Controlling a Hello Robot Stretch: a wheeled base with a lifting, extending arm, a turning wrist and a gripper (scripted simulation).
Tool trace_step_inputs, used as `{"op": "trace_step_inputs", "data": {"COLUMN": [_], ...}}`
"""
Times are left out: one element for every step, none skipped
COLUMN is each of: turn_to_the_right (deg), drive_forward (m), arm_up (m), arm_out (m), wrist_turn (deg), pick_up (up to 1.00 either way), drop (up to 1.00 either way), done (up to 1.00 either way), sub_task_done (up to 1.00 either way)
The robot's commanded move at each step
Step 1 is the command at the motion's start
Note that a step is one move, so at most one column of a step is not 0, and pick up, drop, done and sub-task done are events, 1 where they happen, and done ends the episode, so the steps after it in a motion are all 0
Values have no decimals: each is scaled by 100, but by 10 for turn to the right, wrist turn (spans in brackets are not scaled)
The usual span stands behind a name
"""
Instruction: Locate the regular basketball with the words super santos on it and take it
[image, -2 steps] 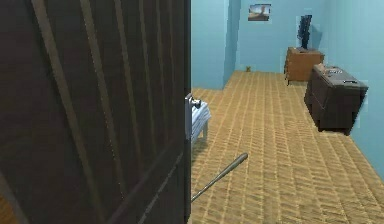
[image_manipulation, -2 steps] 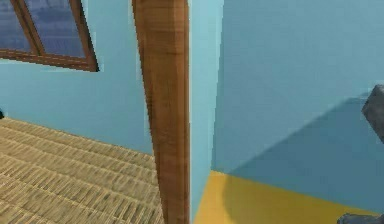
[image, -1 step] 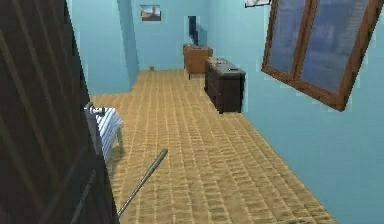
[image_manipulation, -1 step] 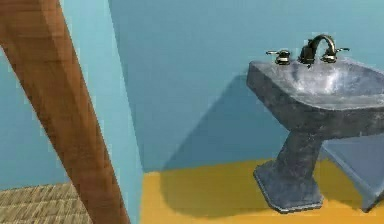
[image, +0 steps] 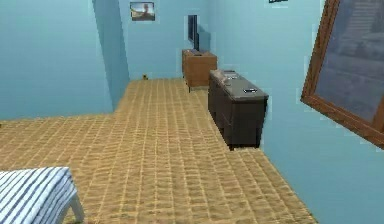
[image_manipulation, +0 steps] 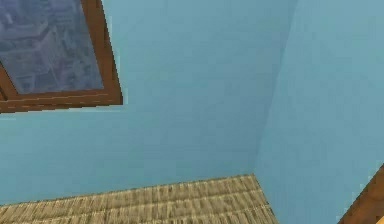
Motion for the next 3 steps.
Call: {"op": "trace_step_inputs", "data": {"turn_to_the_right": [30, 0, 90], "drive_forward": [0, 100, 0], "arm_up": [0, 0, 0], "arm_out": [0, 0, 0], "wrist_turn": [0, 0, 0], "pick_up": [0, 0, 0], "drop": [0, 0, 0], "done": [0, 0, 0], "sub_task_done": [0, 0, 0]}}
